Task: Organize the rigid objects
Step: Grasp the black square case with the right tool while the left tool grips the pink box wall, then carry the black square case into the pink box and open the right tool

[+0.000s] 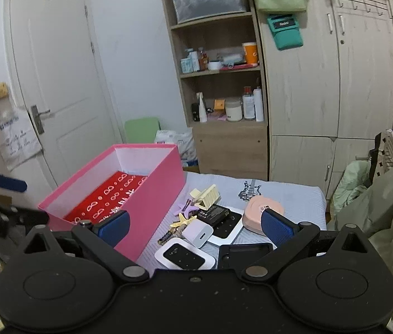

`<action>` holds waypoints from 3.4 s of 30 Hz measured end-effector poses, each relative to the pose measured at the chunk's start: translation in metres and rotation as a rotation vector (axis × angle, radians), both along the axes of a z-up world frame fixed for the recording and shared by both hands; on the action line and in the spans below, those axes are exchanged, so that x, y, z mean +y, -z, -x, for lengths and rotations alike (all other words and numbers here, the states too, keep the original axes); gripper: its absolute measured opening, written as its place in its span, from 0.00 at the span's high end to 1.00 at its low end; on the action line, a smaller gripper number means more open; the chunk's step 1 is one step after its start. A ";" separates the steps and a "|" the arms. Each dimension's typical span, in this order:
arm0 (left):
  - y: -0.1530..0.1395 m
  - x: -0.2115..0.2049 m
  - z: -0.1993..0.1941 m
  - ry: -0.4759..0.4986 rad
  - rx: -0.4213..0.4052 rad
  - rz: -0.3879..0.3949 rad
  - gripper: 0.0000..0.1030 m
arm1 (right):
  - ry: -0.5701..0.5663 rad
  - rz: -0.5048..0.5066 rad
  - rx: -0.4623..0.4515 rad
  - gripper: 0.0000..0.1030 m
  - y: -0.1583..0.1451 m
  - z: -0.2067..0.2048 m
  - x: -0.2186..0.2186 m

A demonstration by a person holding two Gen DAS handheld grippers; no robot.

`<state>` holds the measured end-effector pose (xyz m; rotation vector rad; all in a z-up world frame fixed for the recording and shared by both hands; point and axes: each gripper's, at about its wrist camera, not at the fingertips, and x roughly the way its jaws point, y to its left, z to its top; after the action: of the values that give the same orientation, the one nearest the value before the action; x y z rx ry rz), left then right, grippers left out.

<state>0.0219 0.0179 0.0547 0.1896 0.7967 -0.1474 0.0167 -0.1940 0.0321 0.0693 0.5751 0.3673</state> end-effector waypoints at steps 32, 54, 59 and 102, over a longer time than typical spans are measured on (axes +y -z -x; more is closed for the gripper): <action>0.086 0.130 -0.180 -0.182 0.159 -0.091 0.66 | 0.090 0.206 0.339 0.01 0.130 -0.110 0.001; 0.101 0.132 -0.187 -0.159 0.099 -0.038 0.96 | 0.113 0.053 0.179 0.11 0.058 -0.111 0.012; 0.099 0.133 -0.185 -0.160 0.076 -0.029 0.96 | -0.045 -0.031 0.162 0.11 0.013 -0.133 0.058; 0.103 0.131 -0.182 -0.171 0.066 0.056 0.95 | -0.128 -0.142 0.638 0.09 0.039 -0.265 0.204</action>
<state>0.2040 0.1489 -0.0479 0.0630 0.8694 -0.0144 0.2819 0.0101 -0.0068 0.2944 1.1871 0.5136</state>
